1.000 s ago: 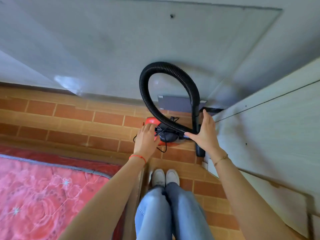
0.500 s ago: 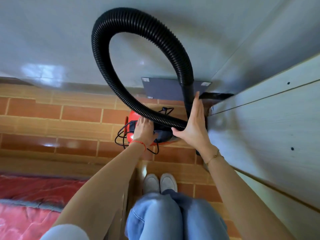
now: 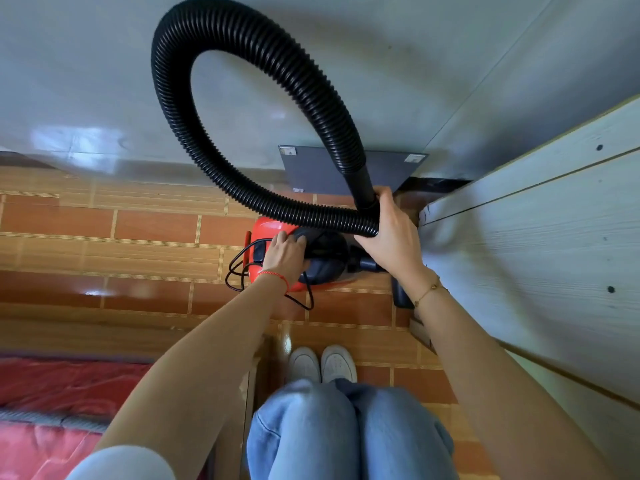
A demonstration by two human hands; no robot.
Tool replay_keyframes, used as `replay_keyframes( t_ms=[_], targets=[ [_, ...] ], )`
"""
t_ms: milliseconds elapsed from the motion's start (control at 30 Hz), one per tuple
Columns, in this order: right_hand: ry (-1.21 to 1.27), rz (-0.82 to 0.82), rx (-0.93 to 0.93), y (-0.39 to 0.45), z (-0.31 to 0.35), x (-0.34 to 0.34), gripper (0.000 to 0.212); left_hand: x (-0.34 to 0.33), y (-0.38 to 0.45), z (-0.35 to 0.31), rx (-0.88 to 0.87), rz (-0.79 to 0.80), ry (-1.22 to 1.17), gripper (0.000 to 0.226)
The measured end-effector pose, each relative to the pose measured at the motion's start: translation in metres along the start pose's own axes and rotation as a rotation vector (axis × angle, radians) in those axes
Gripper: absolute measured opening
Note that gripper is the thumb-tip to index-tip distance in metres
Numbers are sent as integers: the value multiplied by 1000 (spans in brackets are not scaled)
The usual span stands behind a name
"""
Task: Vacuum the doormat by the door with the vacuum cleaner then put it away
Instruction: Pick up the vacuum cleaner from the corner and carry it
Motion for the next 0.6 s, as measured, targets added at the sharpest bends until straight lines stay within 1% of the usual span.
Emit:
replay_keyframes(
  t_ms=[133, 300, 500, 600],
  targets=[
    [-1, -27, -17, -9, 10, 24, 50, 21, -22, -1, -1, -1, -9, 34],
    [106, -82, -48, -26, 47, 85, 45, 74, -71, -2, 10, 25, -35, 34],
    [172, -110, -45, -48, 115, 178, 41, 169, -149, -7, 11, 38, -72, 32],
    [178, -116, -39, -61, 152, 229, 47, 219, -190, -14, 11, 30, -61, 33]
  ],
)
Point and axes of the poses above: each hand's wrist, its own y-axis towards the middle knuckle, its own x-axis out of the back of the hand, z = x × y, the point moved 7 cm from there along y, towards the middle knuckle, and after that the axes turned 2 degrees about x, right-handed, at the moved point
